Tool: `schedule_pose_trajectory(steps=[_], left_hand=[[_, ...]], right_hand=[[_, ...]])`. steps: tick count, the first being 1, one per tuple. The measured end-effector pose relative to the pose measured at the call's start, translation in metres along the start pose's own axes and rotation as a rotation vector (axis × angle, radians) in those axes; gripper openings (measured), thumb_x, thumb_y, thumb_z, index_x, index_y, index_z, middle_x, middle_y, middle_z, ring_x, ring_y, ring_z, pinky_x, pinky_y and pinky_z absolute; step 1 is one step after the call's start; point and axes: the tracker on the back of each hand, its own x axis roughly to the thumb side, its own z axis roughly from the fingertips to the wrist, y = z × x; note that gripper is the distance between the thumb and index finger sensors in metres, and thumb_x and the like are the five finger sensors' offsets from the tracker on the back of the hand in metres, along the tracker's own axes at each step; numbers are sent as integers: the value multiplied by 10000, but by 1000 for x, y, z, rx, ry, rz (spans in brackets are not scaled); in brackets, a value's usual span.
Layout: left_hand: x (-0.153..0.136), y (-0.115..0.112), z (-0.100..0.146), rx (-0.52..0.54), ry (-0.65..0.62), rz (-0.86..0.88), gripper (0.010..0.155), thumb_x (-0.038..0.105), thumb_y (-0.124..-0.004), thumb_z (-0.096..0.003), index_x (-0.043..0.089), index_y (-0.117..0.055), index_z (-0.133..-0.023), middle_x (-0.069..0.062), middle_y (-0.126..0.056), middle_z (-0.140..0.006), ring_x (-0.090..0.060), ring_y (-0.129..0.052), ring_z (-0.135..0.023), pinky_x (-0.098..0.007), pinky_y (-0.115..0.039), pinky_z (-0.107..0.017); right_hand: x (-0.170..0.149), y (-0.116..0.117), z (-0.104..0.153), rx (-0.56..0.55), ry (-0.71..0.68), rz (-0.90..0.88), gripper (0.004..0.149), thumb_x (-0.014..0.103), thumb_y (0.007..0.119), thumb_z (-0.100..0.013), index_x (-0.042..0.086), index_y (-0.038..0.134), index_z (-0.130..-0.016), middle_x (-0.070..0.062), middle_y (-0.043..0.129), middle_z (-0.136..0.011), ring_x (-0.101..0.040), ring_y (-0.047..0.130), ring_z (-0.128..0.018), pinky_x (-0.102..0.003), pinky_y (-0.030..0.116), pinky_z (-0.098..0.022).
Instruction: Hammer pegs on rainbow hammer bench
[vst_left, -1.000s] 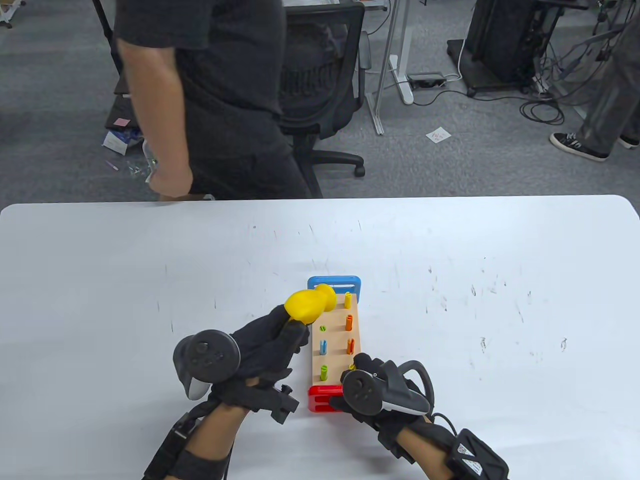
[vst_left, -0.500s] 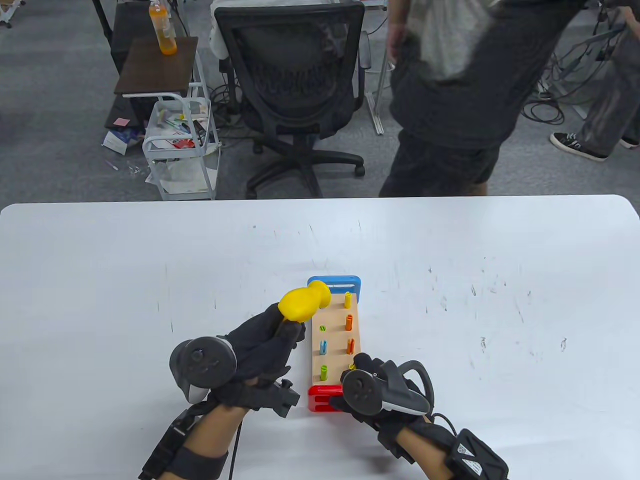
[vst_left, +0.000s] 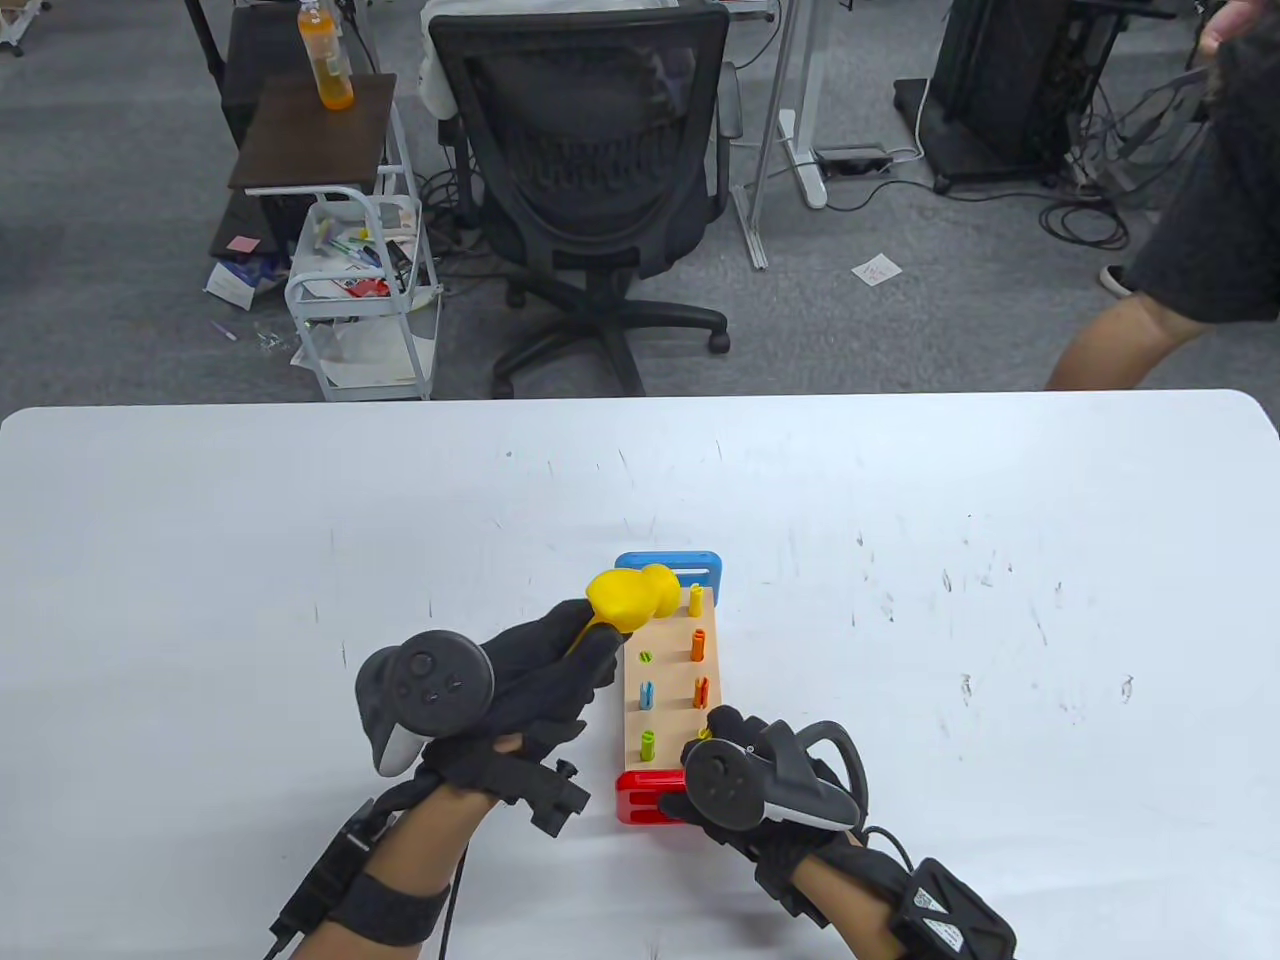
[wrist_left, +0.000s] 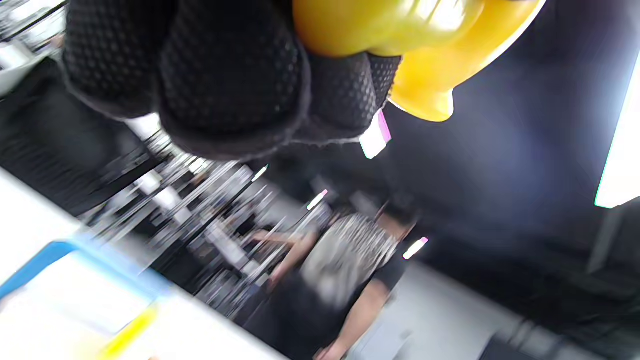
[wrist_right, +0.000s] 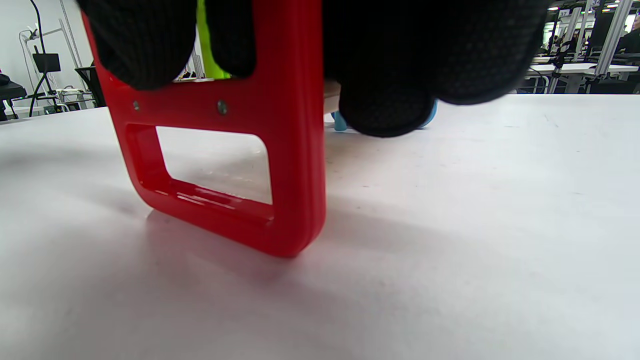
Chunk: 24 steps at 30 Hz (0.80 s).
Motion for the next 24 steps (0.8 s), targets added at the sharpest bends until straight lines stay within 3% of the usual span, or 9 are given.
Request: schedule_pose_trajectory(steps=[3,6,9,10,11,12,17,21,24], left_hand=[[7,5,8,64,-106,4,762,738,-513,-508,191,-874,-896,-68,-1054,-594,-217,-1064,-376,-468,-902,-448],[-23,-19,16,2,-28,-115,759,737,-513,-508,192,-884,-885,-65,-1062,-571,-210,-1067,-347,-463,-911,-425],[-75,-69,26,-498,392,-377,757,730,-536,-533,168,-911,-875,-81,-1070,-543,-217,-1061,-311,-461,-909,-399],[-86,-73,32,-595,435,-496,783,782,-384,-490,290,-826,-910,24,-1055,-608,-105,-1061,-331,-372,-939,-419],[-86,-71,29,-490,342,-378,779,765,-448,-535,219,-878,-889,-26,-1070,-562,-134,-1063,-298,-398,-935,-384],[-77,-67,23,-305,396,-254,768,718,-564,-512,134,-947,-831,-109,-1086,-501,-234,-1061,-257,-478,-911,-358],[-27,-27,8,-47,87,-45,766,741,-516,-514,182,-896,-875,-65,-1069,-553,-201,-1062,-308,-451,-915,-398],[-16,-19,10,2,-4,-61,767,745,-509,-507,192,-886,-882,-60,-1066,-566,-199,-1064,-324,-450,-915,-411],[-56,-44,14,-196,204,-266,764,735,-518,-516,181,-903,-875,-74,-1074,-550,-208,-1065,-305,-460,-916,-395]], right_hand=[[0,0,0,-1,0,0,400,517,749,-542,146,811,-680,-240,753,-868,-390,922,-625,-569,797,-511],[0,0,0,1,1,0,401,517,749,-542,146,811,-680,-241,753,-869,-390,921,-626,-569,797,-511],[0,0,0,-2,-1,-1,400,516,749,-542,146,811,-680,-241,753,-868,-390,921,-625,-569,797,-510],[0,0,0,0,0,-3,400,517,749,-542,147,810,-680,-241,751,-868,-390,921,-624,-569,797,-511],[0,0,0,-1,-1,-2,400,515,750,-542,145,810,-681,-241,751,-868,-390,922,-626,-570,796,-511],[0,0,0,-2,-1,2,400,517,748,-543,147,810,-682,-240,752,-869,-389,922,-626,-569,797,-511],[0,0,0,-3,2,-1,398,516,749,-543,147,810,-680,-240,751,-869,-389,922,-624,-568,797,-511],[0,0,0,0,1,-1,399,516,749,-543,147,810,-681,-240,751,-869,-390,922,-626,-568,797,-511],[0,0,0,2,0,0,400,515,748,-543,146,810,-683,-241,751,-870,-391,921,-627,-569,796,-512]])
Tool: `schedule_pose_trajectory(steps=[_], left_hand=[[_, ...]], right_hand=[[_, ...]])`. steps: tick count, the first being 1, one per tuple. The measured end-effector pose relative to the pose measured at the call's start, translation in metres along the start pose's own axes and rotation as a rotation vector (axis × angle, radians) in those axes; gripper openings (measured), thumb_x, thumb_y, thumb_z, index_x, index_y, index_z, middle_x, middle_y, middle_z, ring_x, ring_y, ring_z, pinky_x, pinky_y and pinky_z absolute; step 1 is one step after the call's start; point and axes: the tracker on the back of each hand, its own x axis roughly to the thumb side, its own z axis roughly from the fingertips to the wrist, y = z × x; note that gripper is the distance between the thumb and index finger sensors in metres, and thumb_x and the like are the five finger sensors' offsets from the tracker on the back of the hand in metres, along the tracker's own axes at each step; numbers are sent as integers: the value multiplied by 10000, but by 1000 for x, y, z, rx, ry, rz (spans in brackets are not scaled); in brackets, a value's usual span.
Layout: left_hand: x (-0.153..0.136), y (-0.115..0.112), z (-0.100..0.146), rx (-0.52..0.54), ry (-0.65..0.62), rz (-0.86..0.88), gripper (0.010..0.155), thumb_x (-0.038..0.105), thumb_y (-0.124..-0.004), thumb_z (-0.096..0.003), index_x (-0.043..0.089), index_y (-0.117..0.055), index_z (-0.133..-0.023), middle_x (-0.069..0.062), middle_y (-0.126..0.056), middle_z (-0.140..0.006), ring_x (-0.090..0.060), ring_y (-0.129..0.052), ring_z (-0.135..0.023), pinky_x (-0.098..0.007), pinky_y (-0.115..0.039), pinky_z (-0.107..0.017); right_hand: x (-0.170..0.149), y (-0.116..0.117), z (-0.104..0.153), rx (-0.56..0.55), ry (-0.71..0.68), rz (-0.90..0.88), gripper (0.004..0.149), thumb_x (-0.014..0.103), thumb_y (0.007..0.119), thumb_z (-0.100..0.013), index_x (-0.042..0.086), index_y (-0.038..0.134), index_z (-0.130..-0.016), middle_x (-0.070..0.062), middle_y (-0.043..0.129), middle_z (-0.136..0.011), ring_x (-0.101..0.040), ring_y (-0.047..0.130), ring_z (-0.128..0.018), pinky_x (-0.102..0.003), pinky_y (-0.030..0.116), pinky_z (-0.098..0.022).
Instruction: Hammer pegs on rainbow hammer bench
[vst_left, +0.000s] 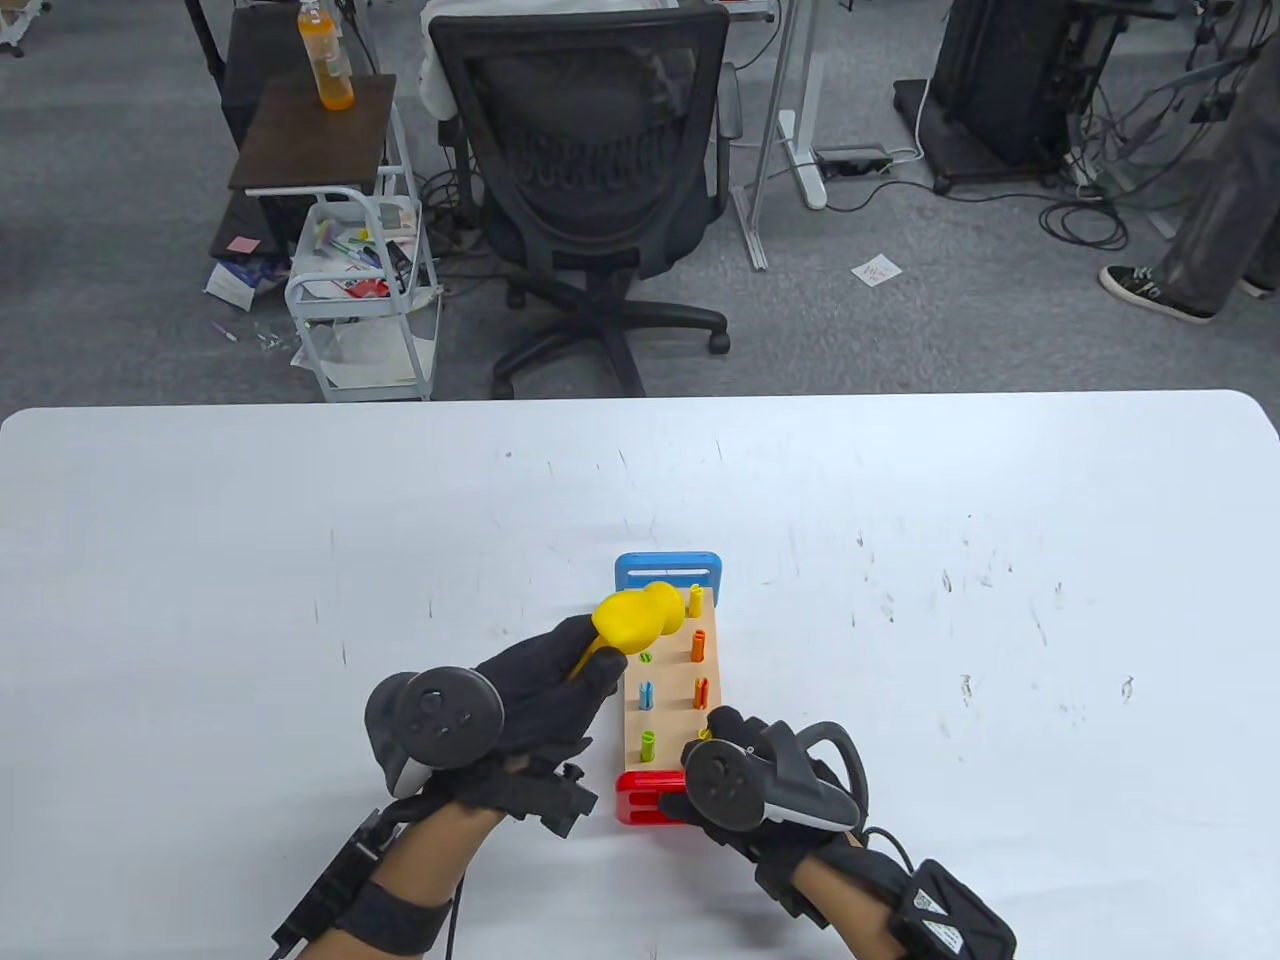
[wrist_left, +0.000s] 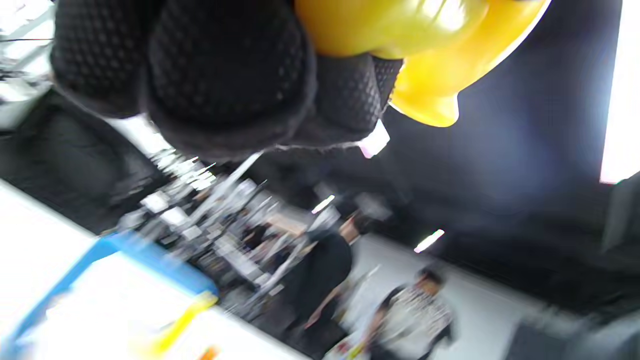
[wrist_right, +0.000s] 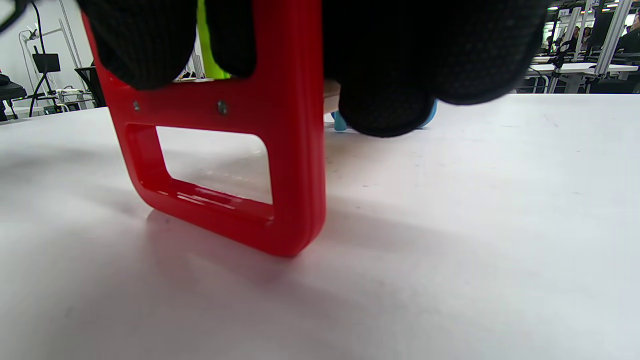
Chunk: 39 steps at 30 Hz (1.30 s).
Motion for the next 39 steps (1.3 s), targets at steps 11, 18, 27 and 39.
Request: schedule_pose_trajectory(steps=[11,18,27,39], left_hand=[[6,27,3,55,-58,250,761,742,-512,-516,195,-887,-889,-70,-1066,-575,-207,-1071,-339,-455,-912,-421],[5,7,4,101,-118,67,753,736,-550,-506,185,-919,-862,-88,-1078,-539,-224,-1070,-304,-469,-914,-397],[-5,1,1,-54,24,42,753,745,-517,-512,211,-902,-879,-50,-1075,-564,-195,-1073,-338,-445,-919,-423],[3,-7,-1,-55,-26,-37,754,736,-548,-511,187,-933,-857,-84,-1090,-513,-214,-1066,-268,-461,-921,-369]], right_hand=[[0,0,0,3,-1,-1,400,515,749,-543,146,809,-684,-241,749,-871,-391,920,-628,-570,795,-513],[-1,0,0,6,-3,-3,399,513,750,-543,145,809,-684,-241,749,-870,-392,919,-629,-571,795,-513],[0,-1,0,5,-2,-1,400,515,750,-542,146,809,-683,-242,748,-871,-391,920,-629,-570,795,-514],[0,-1,0,2,-1,-2,401,516,749,-542,145,809,-682,-242,749,-869,-391,920,-628,-570,795,-513]])
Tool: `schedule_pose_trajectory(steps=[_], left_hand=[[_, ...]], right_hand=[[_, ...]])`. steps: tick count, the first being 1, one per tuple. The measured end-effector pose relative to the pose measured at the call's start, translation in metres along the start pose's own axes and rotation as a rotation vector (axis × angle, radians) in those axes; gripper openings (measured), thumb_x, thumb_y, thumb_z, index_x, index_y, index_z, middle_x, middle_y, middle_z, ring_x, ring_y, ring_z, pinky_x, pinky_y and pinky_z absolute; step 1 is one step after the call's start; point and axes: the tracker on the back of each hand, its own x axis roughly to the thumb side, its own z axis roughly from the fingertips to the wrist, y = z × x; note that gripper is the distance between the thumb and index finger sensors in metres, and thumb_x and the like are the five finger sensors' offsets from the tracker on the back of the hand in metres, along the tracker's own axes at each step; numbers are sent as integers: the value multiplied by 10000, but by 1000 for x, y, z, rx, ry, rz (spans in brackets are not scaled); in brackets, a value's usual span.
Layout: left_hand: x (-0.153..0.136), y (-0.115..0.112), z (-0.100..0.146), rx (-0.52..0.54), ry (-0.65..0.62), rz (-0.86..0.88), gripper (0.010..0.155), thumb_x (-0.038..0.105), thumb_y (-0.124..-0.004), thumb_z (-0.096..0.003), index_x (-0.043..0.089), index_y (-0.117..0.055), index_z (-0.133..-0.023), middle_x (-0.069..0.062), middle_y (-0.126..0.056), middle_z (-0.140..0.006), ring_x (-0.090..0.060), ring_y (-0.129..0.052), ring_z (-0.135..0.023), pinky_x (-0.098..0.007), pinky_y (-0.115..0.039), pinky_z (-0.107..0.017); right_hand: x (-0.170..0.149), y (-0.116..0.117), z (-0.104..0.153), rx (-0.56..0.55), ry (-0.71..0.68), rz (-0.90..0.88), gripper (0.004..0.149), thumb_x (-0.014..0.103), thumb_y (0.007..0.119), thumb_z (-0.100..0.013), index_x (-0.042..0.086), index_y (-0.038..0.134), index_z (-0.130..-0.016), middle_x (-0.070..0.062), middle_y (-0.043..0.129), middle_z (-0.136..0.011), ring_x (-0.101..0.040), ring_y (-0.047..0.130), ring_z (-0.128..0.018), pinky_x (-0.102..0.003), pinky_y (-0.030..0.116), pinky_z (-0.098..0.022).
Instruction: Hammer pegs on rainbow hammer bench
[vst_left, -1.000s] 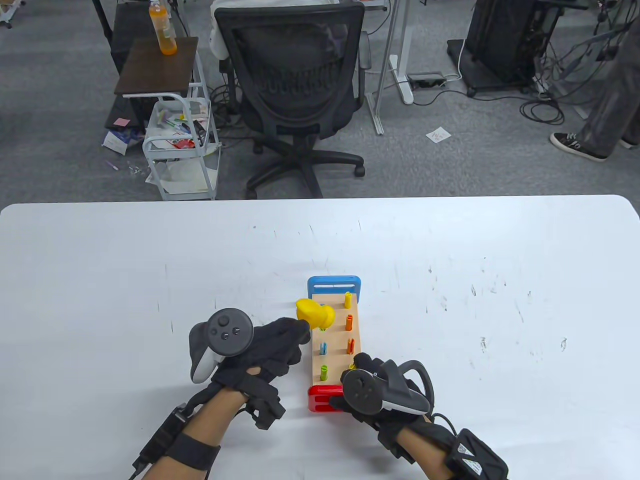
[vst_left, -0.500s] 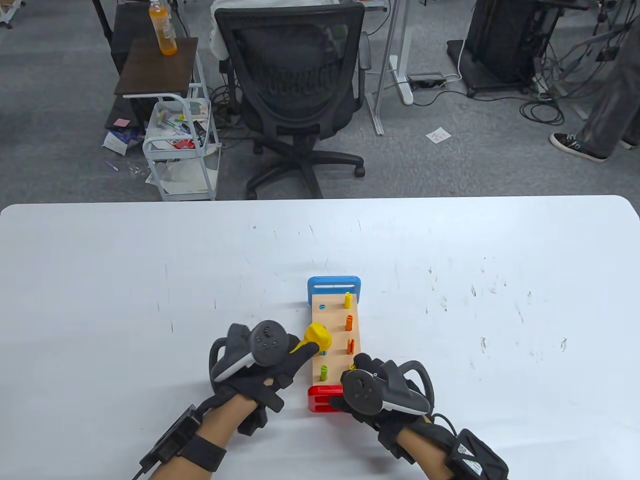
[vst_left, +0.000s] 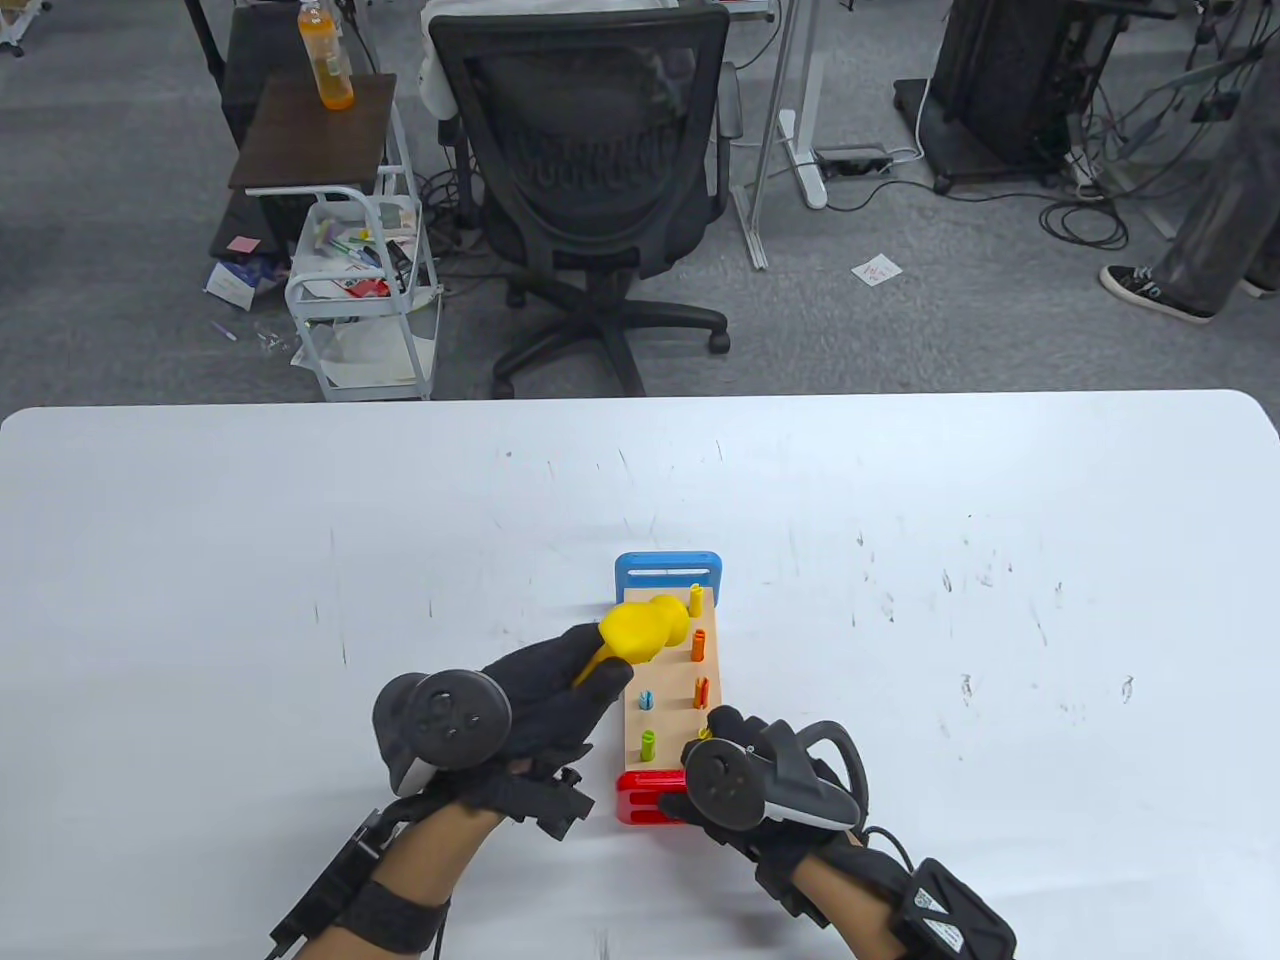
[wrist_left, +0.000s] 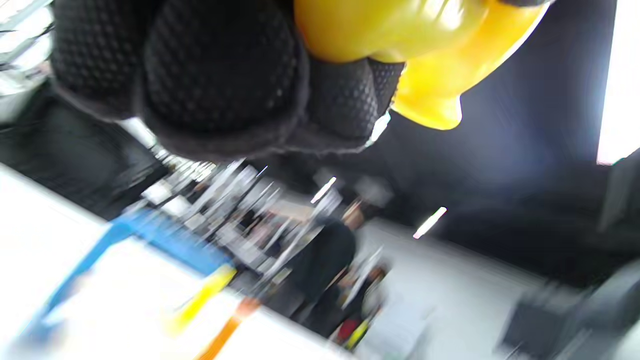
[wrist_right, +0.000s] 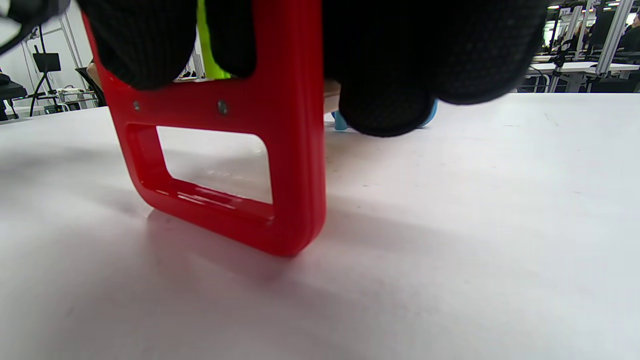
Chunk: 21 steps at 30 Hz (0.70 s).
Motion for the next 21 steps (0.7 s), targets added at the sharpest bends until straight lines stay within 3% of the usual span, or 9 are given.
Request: schedule_pose_trajectory(steps=[1,2,3,5,9,13,17,19,21], left_hand=[[-15,-27,-5,-293,198,-227,752,729,-545,-524,183,-945,-853,-84,-1096,-496,-210,-1067,-252,-456,-925,-358],[-25,-45,-5,-574,287,-396,772,757,-424,-494,269,-860,-903,-21,-1071,-589,-161,-1065,-319,-418,-925,-418],[-30,-38,-4,-650,210,-340,778,786,-293,-498,351,-731,-971,83,-1016,-693,-36,-1054,-412,-314,-942,-490],[-24,-22,-2,-213,239,-43,758,707,-543,-513,154,-946,-841,-111,-1089,-511,-232,-1063,-253,-472,-913,-362],[-5,20,1,24,35,146,760,735,-488,-518,203,-884,-891,-59,-1067,-577,-193,-1066,-324,-444,-916,-413],[13,42,9,131,-95,321,761,730,-508,-513,187,-882,-893,-76,-1063,-584,-214,-1064,-334,-463,-907,-420],[39,67,25,257,-230,296,762,737,-499,-509,199,-875,-895,-63,-1061,-589,-201,-1064,-338,-453,-910,-426],[43,67,31,295,-280,278,762,739,-497,-505,202,-876,-890,-58,-1063,-583,-197,-1066,-334,-449,-915,-423],[38,52,30,233,-221,256,761,735,-507,-505,194,-892,-877,-67,-1071,-564,-204,-1069,-315,-455,-917,-407]], right_hand=[[0,0,0,0,0,0,398,514,748,-545,146,810,-682,-242,749,-870,-391,920,-628,-570,795,-513],[0,0,0,0,0,0,400,516,750,-542,146,809,-683,-241,749,-870,-390,920,-628,-570,795,-512],[0,0,0,0,1,1,398,514,750,-542,146,809,-682,-242,750,-869,-391,921,-627,-571,795,-512],[0,0,0,2,1,3,400,515,748,-543,146,809,-682,-241,750,-870,-391,920,-628,-569,796,-513],[0,0,0,-2,3,2,400,517,749,-542,146,810,-681,-241,752,-869,-389,922,-627,-569,796,-512],[0,0,0,0,3,1,401,516,749,-542,145,809,-682,-241,750,-870,-391,920,-628,-569,796,-513],[-1,0,0,1,2,-1,400,515,749,-543,145,809,-683,-241,748,-871,-392,920,-627,-571,795,-513],[-1,0,0,2,0,0,401,516,748,-543,145,809,-683,-240,750,-870,-392,920,-628,-571,795,-513],[-1,0,0,2,0,0,400,515,748,-544,145,810,-682,-242,749,-870,-392,919,-628,-570,795,-514]])
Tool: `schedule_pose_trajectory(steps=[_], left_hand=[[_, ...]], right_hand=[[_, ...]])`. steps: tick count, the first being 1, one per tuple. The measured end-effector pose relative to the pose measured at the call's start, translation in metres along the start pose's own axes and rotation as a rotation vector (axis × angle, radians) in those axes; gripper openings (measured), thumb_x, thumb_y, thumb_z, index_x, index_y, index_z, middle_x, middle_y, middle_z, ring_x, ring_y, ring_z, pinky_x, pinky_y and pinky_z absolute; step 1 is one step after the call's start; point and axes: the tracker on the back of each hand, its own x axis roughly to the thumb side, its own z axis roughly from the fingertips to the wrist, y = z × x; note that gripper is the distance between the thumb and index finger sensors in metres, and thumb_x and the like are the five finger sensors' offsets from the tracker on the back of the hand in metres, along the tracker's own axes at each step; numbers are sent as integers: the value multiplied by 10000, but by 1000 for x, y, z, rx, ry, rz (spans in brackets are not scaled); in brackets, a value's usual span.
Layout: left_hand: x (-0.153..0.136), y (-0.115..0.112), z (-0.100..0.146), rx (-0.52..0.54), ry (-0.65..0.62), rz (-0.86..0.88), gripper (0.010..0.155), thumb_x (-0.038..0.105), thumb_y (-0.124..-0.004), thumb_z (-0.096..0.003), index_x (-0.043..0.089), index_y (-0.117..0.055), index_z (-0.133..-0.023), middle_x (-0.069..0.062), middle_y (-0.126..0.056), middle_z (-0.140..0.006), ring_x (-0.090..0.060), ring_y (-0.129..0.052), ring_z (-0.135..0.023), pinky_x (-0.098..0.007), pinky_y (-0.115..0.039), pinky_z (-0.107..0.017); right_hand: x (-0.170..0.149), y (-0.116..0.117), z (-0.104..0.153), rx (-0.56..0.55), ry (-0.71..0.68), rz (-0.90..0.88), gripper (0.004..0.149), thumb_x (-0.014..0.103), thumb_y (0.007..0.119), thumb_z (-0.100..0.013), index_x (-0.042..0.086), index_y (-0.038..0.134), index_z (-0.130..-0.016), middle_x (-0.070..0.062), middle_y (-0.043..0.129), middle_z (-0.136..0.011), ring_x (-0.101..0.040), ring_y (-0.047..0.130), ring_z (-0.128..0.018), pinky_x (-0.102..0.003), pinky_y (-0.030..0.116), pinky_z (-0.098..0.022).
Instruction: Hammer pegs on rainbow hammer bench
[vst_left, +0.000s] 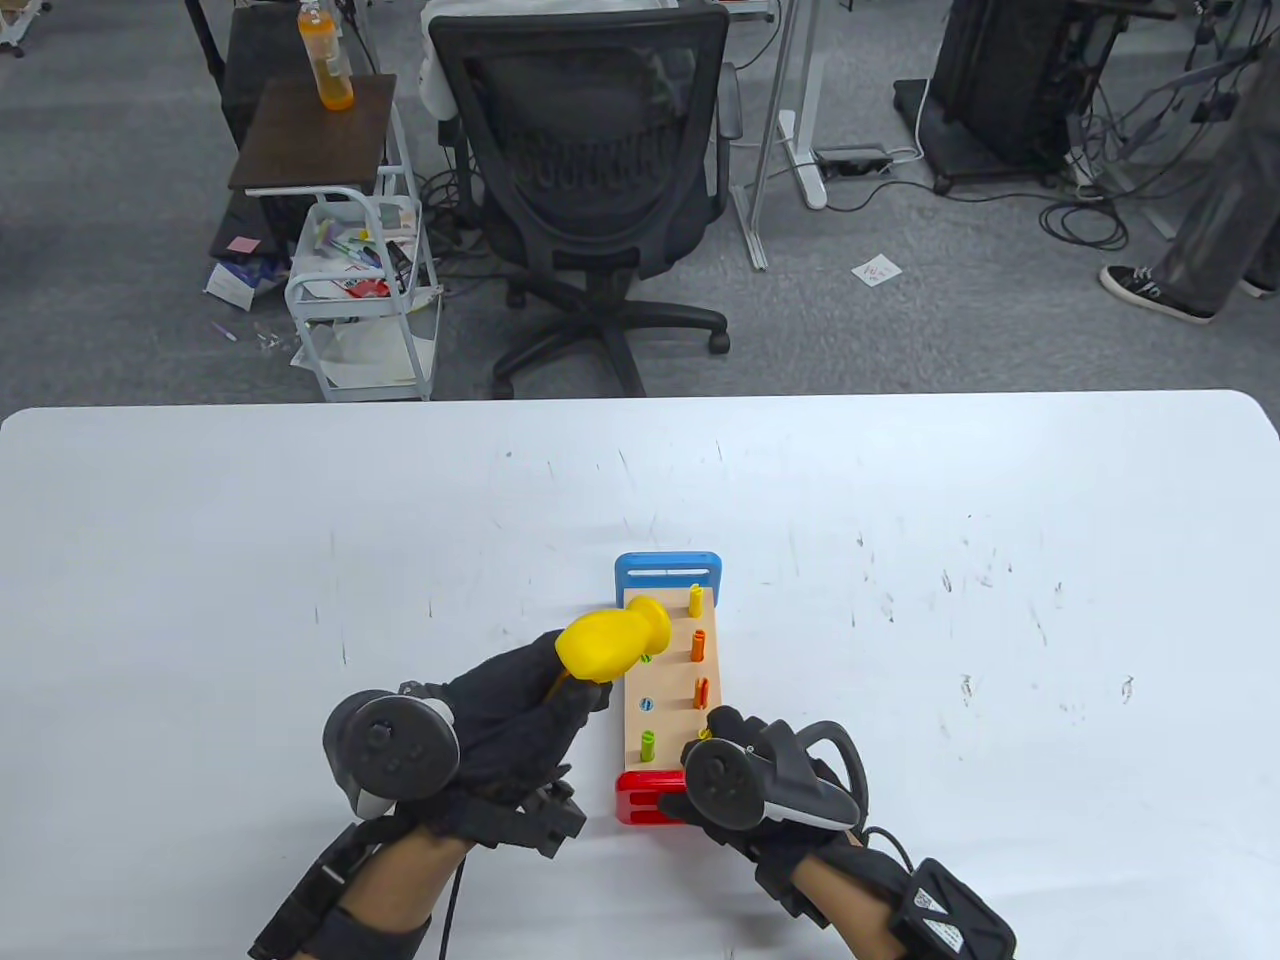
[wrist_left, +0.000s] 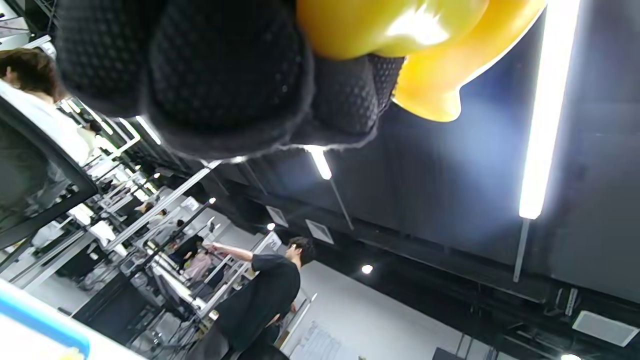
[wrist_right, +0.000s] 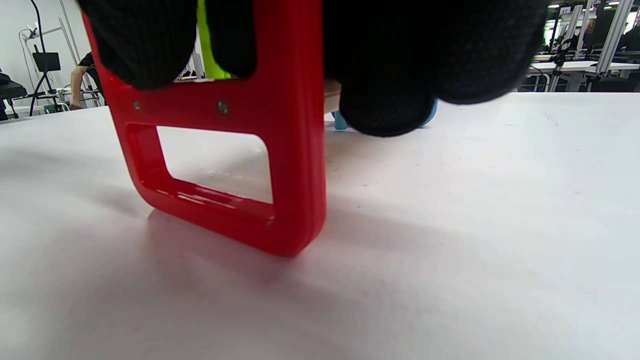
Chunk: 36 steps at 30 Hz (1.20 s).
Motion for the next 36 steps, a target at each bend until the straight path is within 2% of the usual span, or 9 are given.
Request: schedule_pose_trajectory(steps=[3,5,7,18,20,22,23,25,36], left_hand=[[-46,-45,19,-515,421,-292,756,722,-539,-534,166,-934,-861,-90,-1087,-537,-218,-1071,-287,-467,-918,-384],[-68,-53,30,-743,374,-280,782,783,-304,-517,322,-732,-981,56,-1008,-712,-72,-1055,-453,-347,-925,-513],[-60,-47,26,-320,413,-59,766,707,-568,-515,127,-952,-834,-138,-1087,-514,-258,-1067,-276,-499,-904,-373],[-3,-3,23,4,-37,-22,761,744,-513,-500,204,-893,-877,-71,-1067,-573,-209,-1068,-341,-460,-911,-427],[-27,-31,27,-157,78,-146,759,736,-538,-505,183,-930,-847,-87,-1085,-527,-218,-1071,-294,-468,-919,-391],[-60,-69,35,-783,429,-452,794,763,-450,-484,229,-885,-879,-52,-1074,-587,-188,-1070,-330,-446,-918,-421],[-60,-59,35,-874,310,-336,790,801,-302,-504,327,-704,-992,54,-989,-741,-63,-1044,-484,-344,-915,-546],[-50,-51,33,-333,330,-157,775,723,-590,-490,128,-970,-809,-138,-1095,-491,-257,-1069,-261,-498,-909,-372],[-25,-10,21,-74,90,-81,772,753,-521,-494,191,-917,-846,-72,-1079,-538,-202,-1073,-309,-454,-921,-405]], right_hand=[[0,0,0,-1,0,1,401,515,748,-543,145,808,-683,-241,749,-870,-392,919,-628,-570,795,-513],[0,0,0,0,-1,-1,398,513,749,-543,145,809,-682,-242,749,-870,-391,920,-628,-570,795,-513],[0,0,0,2,-1,0,400,514,748,-544,144,808,-684,-242,747,-870,-392,919,-630,-571,794,-514],[1,0,0,0,0,1,400,514,747,-544,145,807,-685,-242,748,-872,-392,919,-630,-570,795,-514],[1,0,0,-1,0,1,400,514,749,-543,145,808,-684,-241,748,-872,-391,920,-629,-570,795,-514],[1,0,0,0,1,1,400,514,748,-544,145,809,-683,-242,749,-871,-391,921,-629,-570,796,-513],[1,0,0,-2,3,1,399,514,749,-542,144,810,-681,-242,750,-870,-392,921,-628,-571,795,-513],[1,0,0,-3,4,3,399,515,749,-542,145,809,-680,-240,750,-870,-390,921,-628,-569,797,-513],[0,0,0,-4,4,1,399,515,749,-542,145,809,-679,-240,750,-870,-390,921,-628,-569,795,-514]])
